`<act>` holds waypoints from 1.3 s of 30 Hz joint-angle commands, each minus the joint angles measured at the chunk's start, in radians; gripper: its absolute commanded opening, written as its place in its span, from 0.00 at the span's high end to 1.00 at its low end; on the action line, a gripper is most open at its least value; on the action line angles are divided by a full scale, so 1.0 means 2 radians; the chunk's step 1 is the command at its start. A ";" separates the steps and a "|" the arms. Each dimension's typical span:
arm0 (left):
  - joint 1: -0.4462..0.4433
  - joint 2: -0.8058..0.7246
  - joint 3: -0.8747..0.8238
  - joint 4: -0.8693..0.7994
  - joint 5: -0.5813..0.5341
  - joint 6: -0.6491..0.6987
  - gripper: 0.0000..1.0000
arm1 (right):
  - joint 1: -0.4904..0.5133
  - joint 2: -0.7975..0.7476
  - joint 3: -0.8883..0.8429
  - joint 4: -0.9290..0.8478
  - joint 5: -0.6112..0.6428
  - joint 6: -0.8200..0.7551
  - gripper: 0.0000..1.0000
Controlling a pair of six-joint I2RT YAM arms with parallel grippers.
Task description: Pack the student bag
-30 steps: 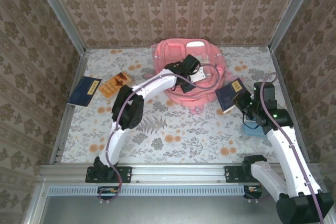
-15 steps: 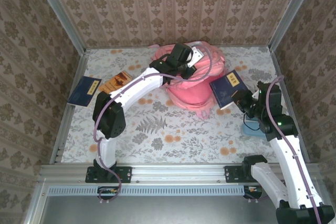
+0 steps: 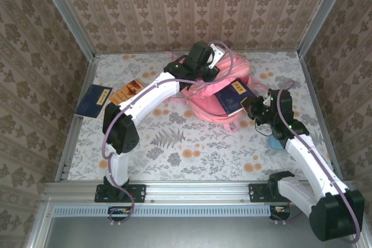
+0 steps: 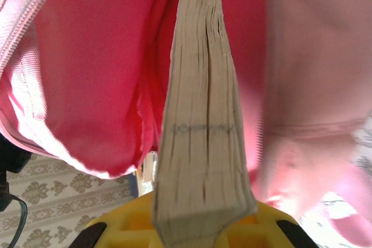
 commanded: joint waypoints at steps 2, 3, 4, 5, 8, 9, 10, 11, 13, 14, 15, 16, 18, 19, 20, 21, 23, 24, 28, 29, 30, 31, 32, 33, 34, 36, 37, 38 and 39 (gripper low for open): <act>-0.005 -0.051 0.033 0.026 0.012 -0.033 1.00 | 0.030 0.043 0.003 0.145 0.031 0.029 0.89; -0.005 -0.053 0.032 0.025 0.013 -0.035 1.00 | 0.038 0.059 0.007 0.156 0.042 0.029 0.89; -0.005 -0.056 0.031 0.024 0.016 -0.038 1.00 | 0.045 0.075 0.011 0.168 0.054 0.027 0.89; -0.005 -0.059 0.030 0.024 0.017 -0.041 1.00 | 0.052 0.088 0.014 0.177 0.065 0.025 0.89; -0.005 -0.065 0.027 0.025 0.023 -0.050 1.00 | 0.065 0.133 0.017 0.224 0.088 0.035 0.90; -0.005 -0.067 0.027 0.024 0.024 -0.053 1.00 | 0.068 0.148 0.016 0.243 0.095 0.042 0.90; -0.004 -0.068 0.029 0.021 0.026 -0.057 1.00 | 0.069 0.160 0.014 0.264 0.100 0.047 0.90; -0.003 -0.068 0.032 0.017 0.029 -0.061 1.00 | 0.069 0.169 0.012 0.283 0.105 0.050 0.90; -0.001 -0.070 0.033 0.012 0.036 -0.066 1.00 | 0.070 0.187 0.015 0.314 0.120 0.049 0.90; 0.000 -0.071 0.032 0.012 0.039 -0.068 1.00 | 0.070 0.197 0.021 0.320 0.125 0.047 0.90; 0.001 -0.071 0.032 0.011 0.040 -0.069 1.00 | 0.070 0.206 0.028 0.323 0.128 0.046 0.90; 0.001 -0.071 0.032 0.011 0.042 -0.071 1.00 | 0.072 0.222 0.037 0.326 0.129 0.045 0.90; 0.002 -0.071 0.032 0.011 0.043 -0.075 1.00 | 0.077 0.252 0.052 0.333 0.131 0.049 0.90; 0.004 -0.071 0.032 0.012 0.045 -0.077 1.00 | 0.077 0.267 0.059 0.341 0.131 0.052 0.90; 0.004 -0.070 0.031 0.012 0.046 -0.079 1.00 | 0.077 0.281 0.064 0.346 0.132 0.057 0.90; 0.006 -0.070 0.031 0.012 0.047 -0.081 1.00 | 0.077 0.292 0.070 0.349 0.133 0.059 0.90; 0.008 -0.070 0.030 0.011 0.052 -0.085 1.00 | 0.079 0.316 0.082 0.355 0.134 0.064 0.89; 0.009 -0.071 0.030 0.013 0.052 -0.086 1.00 | 0.081 0.325 0.087 0.357 0.136 0.066 0.89; 0.016 -0.070 0.028 0.013 0.061 -0.097 1.00 | 0.087 0.362 0.113 0.353 0.132 0.068 0.76; 0.018 -0.069 0.028 0.014 0.062 -0.099 1.00 | 0.087 0.367 0.115 0.350 0.129 0.073 0.65; 0.019 -0.069 0.027 0.012 0.063 -0.101 1.00 | 0.084 0.370 0.114 0.346 0.126 0.085 0.50; 0.020 -0.070 0.026 0.011 0.064 -0.103 1.00 | 0.082 0.367 0.108 0.349 0.120 0.096 0.41; 0.022 -0.071 0.025 0.011 0.064 -0.104 1.00 | 0.080 0.362 0.099 0.355 0.118 0.101 0.36; 0.025 -0.071 0.023 0.009 0.064 -0.105 1.00 | 0.078 0.352 0.090 0.356 0.118 0.106 0.34; 0.026 -0.072 0.021 0.009 0.064 -0.106 1.00 | 0.075 0.339 0.080 0.350 0.118 0.109 0.34; 0.031 -0.073 0.017 0.008 0.066 -0.107 1.00 | 0.070 0.308 0.063 0.331 0.118 0.116 0.35; 0.032 -0.072 0.016 0.009 0.070 -0.107 1.00 | 0.068 0.291 0.056 0.313 0.118 0.121 0.37; 0.034 -0.070 0.015 0.008 0.074 -0.106 1.00 | 0.066 0.275 0.051 0.292 0.116 0.124 0.40; 0.034 -0.068 0.013 0.009 0.077 -0.104 1.00 | 0.064 0.255 0.047 0.262 0.114 0.125 0.43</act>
